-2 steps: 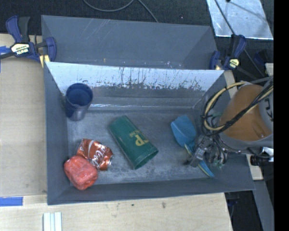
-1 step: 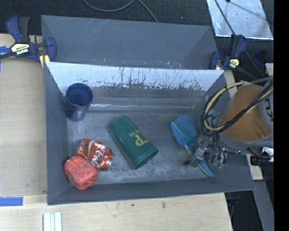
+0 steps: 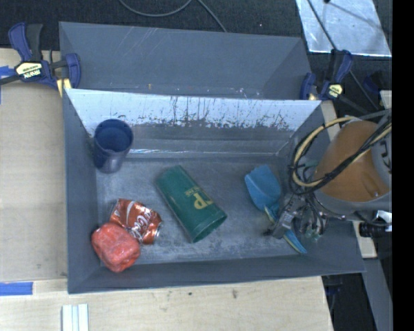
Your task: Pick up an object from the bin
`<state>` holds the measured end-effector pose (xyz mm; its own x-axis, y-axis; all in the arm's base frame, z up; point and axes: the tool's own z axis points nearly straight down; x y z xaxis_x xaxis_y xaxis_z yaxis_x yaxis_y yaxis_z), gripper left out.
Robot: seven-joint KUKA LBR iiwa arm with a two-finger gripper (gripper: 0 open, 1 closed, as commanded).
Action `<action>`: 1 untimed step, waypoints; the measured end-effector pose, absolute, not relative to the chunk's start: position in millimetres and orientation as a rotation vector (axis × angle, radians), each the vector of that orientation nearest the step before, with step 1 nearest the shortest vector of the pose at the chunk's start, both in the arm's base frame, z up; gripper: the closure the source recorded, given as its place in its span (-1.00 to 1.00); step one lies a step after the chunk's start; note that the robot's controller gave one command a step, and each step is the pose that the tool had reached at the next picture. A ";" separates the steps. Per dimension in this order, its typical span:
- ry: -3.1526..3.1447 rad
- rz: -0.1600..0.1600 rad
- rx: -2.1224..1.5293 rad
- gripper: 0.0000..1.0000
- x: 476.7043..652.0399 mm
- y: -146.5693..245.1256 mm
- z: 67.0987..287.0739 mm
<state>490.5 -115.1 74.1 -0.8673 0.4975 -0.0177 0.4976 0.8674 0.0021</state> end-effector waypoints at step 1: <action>3.018 -0.004 0.804 1.00 490.3 -115.0 76.1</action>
Offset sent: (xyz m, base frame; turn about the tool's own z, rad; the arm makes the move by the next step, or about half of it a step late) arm 0.0000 -0.0001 0.0969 0.0000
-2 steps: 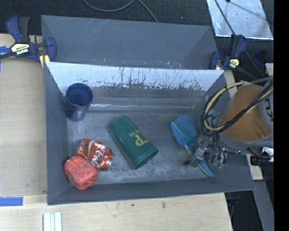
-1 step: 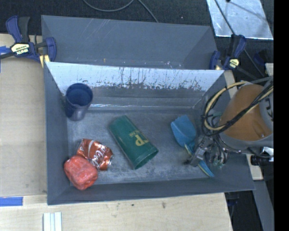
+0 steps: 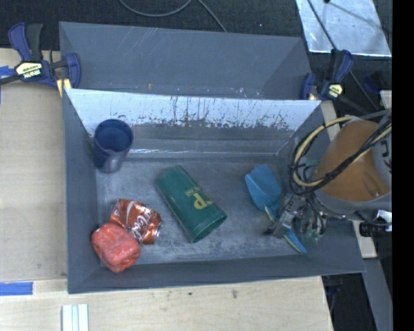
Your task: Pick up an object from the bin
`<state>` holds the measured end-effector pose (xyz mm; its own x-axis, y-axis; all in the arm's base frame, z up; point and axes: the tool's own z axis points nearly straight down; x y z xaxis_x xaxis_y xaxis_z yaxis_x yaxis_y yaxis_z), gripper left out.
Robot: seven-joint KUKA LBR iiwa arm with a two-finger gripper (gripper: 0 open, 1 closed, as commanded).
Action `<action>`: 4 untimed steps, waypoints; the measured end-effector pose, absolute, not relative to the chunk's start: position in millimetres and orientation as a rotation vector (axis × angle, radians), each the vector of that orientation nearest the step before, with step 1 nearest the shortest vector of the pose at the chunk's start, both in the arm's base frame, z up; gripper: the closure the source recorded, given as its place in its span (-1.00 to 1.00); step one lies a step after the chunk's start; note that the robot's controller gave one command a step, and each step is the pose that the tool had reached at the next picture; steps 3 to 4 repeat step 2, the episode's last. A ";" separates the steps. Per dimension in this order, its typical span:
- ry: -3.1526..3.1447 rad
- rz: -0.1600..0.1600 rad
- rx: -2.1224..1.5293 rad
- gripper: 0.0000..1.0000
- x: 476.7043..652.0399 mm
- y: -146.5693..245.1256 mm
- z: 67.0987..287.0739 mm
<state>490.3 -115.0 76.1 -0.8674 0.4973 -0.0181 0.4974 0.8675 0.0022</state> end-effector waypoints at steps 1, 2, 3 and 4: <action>3.024 -0.004 0.805 1.00 488.9 -114.6 81.6; 3.027 -0.004 0.805 1.00 487.9 -114.5 102.9; 3.027 -0.004 0.805 1.00 487.9 -114.5 102.9; 3.027 -0.004 0.805 1.00 487.9 -114.5 102.9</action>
Offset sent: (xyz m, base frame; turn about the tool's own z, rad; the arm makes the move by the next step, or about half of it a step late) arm 0.0000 0.0000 0.0491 0.0000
